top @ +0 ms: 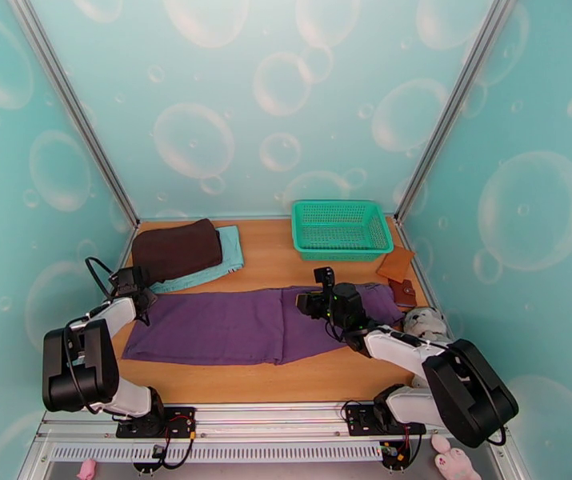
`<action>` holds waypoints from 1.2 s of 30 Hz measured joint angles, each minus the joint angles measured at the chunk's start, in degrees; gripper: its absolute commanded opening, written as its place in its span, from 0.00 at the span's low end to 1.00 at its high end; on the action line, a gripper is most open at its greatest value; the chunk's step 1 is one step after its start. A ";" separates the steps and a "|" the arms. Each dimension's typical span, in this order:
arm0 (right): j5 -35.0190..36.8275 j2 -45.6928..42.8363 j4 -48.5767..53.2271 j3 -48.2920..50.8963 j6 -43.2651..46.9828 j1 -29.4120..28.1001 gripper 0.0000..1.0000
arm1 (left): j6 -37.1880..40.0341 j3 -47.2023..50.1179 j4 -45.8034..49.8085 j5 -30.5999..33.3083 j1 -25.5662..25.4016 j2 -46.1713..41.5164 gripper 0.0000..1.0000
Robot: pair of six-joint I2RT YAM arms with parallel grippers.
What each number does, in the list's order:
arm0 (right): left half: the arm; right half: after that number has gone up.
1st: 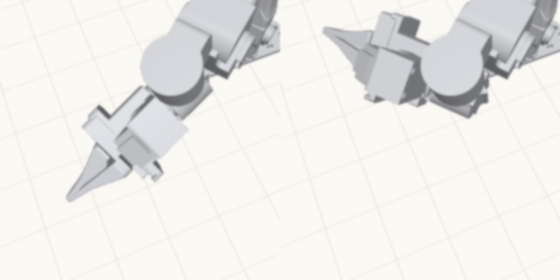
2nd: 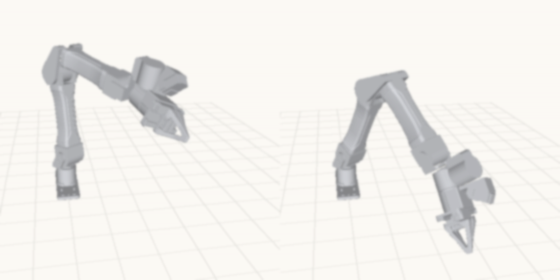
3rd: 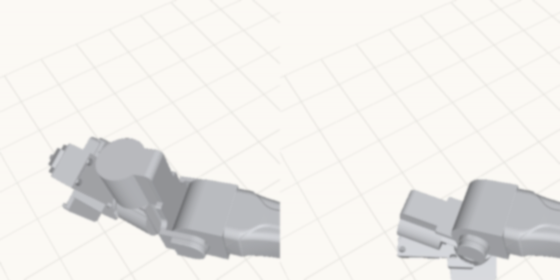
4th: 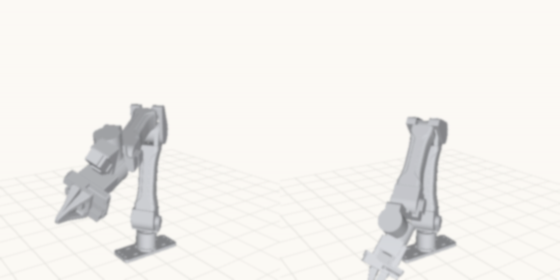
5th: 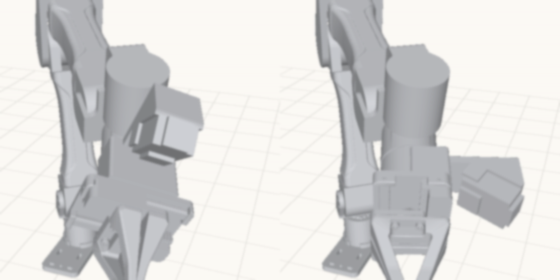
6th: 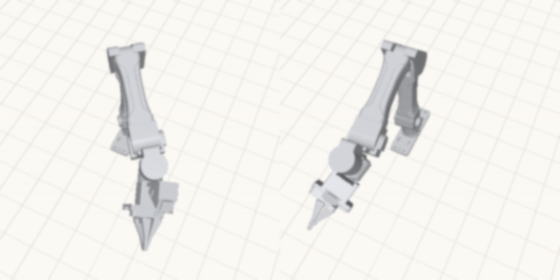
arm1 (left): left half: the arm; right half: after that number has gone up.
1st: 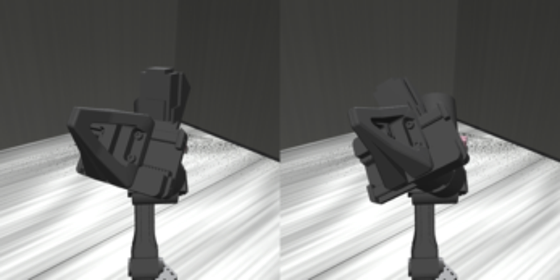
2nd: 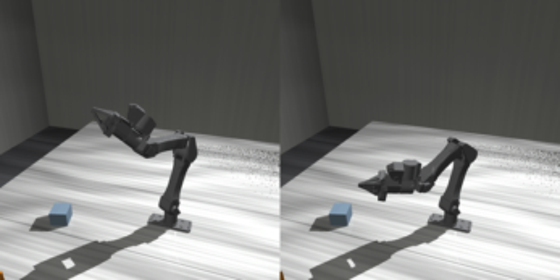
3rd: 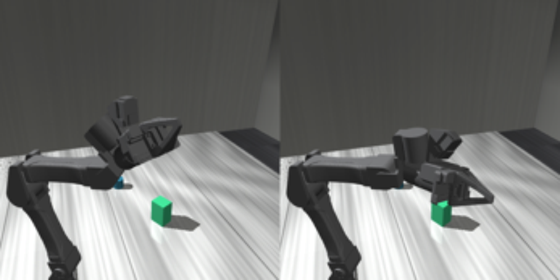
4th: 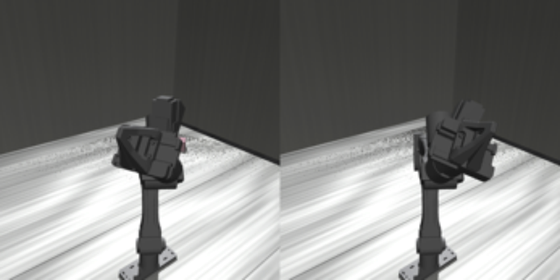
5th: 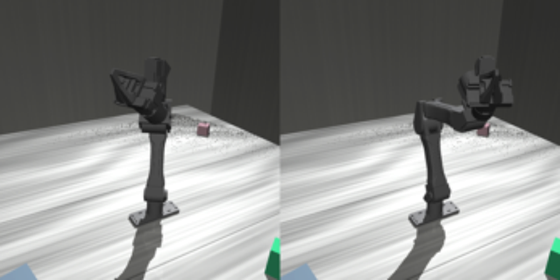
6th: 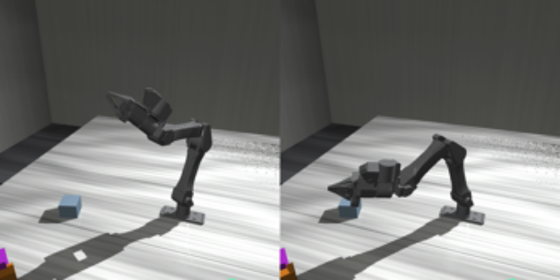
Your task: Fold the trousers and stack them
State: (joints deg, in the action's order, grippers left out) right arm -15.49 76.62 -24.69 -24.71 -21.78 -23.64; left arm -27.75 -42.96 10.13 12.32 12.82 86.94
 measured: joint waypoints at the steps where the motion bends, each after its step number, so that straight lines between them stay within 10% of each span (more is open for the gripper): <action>1: -0.90 0.44 -0.59 0.00 0.00 0.50 0.44 | 0.42 -0.02 -0.63 -0.61 0.00 0.00 0.43; 12: -8.79 5.40 -4.09 -0.02 -1.36 4.13 0.44 | 0.98 -1.97 -1.36 -3.26 -0.04 4.37 0.35; 22: -9.79 5.92 -5.38 -0.02 -1.57 4.15 0.44 | 0.37 -1.79 -1.09 -5.01 -0.04 4.22 0.06; 36: -10.23 8.39 -7.30 -0.02 -2.19 4.13 0.44 | -0.44 0.28 0.15 1.77 -0.04 -5.60 0.00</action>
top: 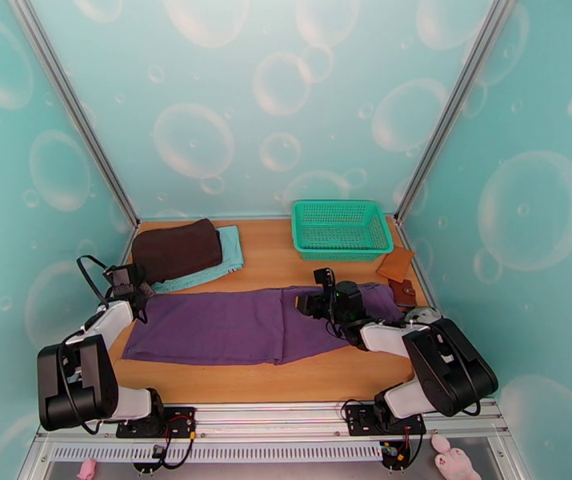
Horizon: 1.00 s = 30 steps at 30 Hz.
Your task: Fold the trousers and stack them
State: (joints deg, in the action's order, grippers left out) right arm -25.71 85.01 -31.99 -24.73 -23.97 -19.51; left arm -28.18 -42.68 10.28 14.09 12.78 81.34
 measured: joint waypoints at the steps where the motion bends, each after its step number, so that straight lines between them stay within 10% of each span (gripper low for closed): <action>1: 0.00 0.11 0.00 0.00 -0.02 0.00 0.44 | 0.11 -0.09 -0.02 0.37 0.00 0.07 0.04; 7: -0.17 0.98 0.02 0.00 -0.02 0.00 0.44 | 0.57 0.02 -0.22 -2.29 0.02 1.81 0.36; 24: -1.49 2.78 0.04 -0.83 -0.85 -0.28 0.44 | 2.91 2.21 -1.49 -8.57 0.00 6.51 0.34; 30: -1.70 3.74 0.07 -1.46 -0.85 -0.66 0.44 | 3.69 2.21 -1.51 -8.66 0.00 6.64 0.16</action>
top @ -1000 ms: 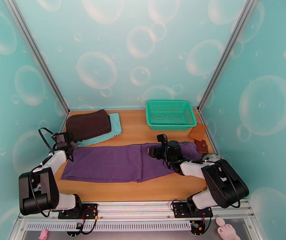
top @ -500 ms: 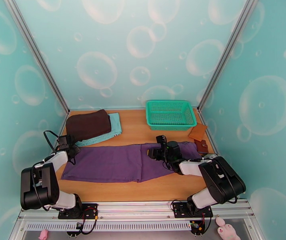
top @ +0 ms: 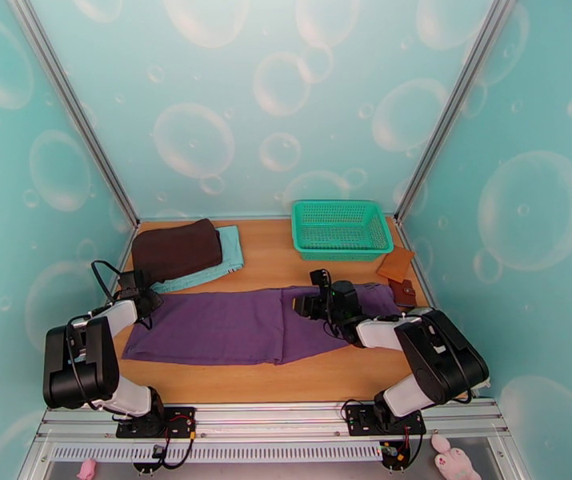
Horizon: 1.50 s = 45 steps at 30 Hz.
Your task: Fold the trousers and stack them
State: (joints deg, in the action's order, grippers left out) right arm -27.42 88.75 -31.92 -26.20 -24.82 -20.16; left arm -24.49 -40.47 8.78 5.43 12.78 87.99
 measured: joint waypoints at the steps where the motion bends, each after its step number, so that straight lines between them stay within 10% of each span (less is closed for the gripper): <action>1: 0.00 0.00 -0.02 0.00 0.00 0.00 0.44 | 0.13 0.00 0.02 -0.11 0.00 0.00 0.10; 18: 0.00 0.00 0.00 -0.07 0.00 0.00 0.44 | -2.12 1.60 1.68 10.80 -1.81 -13.40 0.02; 27: 0.04 -0.26 0.07 -0.07 0.04 -0.24 0.45 | -2.36 -1.05 2.38 17.03 -2.01 -7.76 0.35; 33: 4.85 -8.31 -0.09 0.90 4.81 -7.76 0.51 | -3.78 4.39 4.42 20.00 -4.92 -24.70 0.48; 36: 9.97 -14.36 -3.06 2.84 10.27 -16.00 0.70 | -5.33 7.10 5.44 18.58 -5.31 -34.27 0.98; 38: 11.72 -15.85 -7.50 4.66 13.29 -19.76 0.98 | -7.63 9.16 5.64 16.74 -4.57 -38.01 0.99; 45: 14.32 -8.07 -13.73 6.05 15.45 -22.12 0.99 | -15.37 12.46 5.75 6.47 -1.62 -37.88 0.99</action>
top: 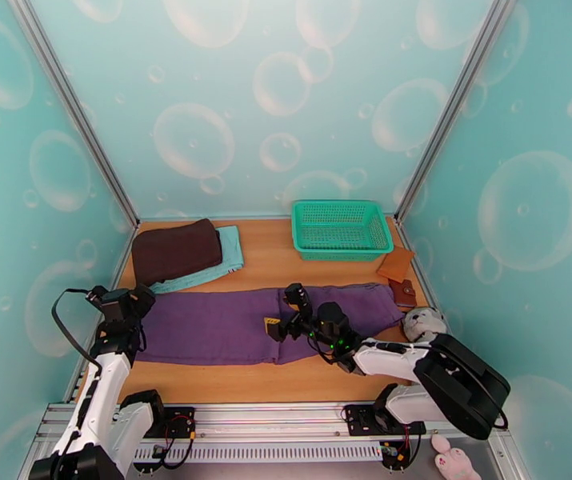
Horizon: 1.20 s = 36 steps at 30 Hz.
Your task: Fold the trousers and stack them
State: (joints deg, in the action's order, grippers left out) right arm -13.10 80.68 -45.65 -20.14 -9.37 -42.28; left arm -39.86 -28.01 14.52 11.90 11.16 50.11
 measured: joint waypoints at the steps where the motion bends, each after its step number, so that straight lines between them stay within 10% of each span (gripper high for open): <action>1: 0.15 1.44 -0.66 -0.22 0.02 -1.11 0.99 | -2.32 0.00 0.68 -0.44 -0.39 0.22 0.99; 9: 0.92 7.87 -3.76 -4.13 1.14 -9.31 0.95 | -21.20 -6.29 20.41 3.48 -7.32 5.25 0.98; 16: 10.82 12.98 8.70 -19.98 6.05 -19.39 0.68 | -27.45 -3.82 25.40 9.16 -7.58 4.13 0.55; 36: 15.30 29.44 28.87 -39.06 7.10 -25.49 0.61 | -26.34 1.11 20.28 12.79 1.64 12.17 0.53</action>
State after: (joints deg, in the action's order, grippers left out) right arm 2.20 110.13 -16.78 -59.20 -2.26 -67.77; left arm -66.19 -26.89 34.81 24.69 12.80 62.28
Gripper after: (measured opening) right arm 0.611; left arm 0.555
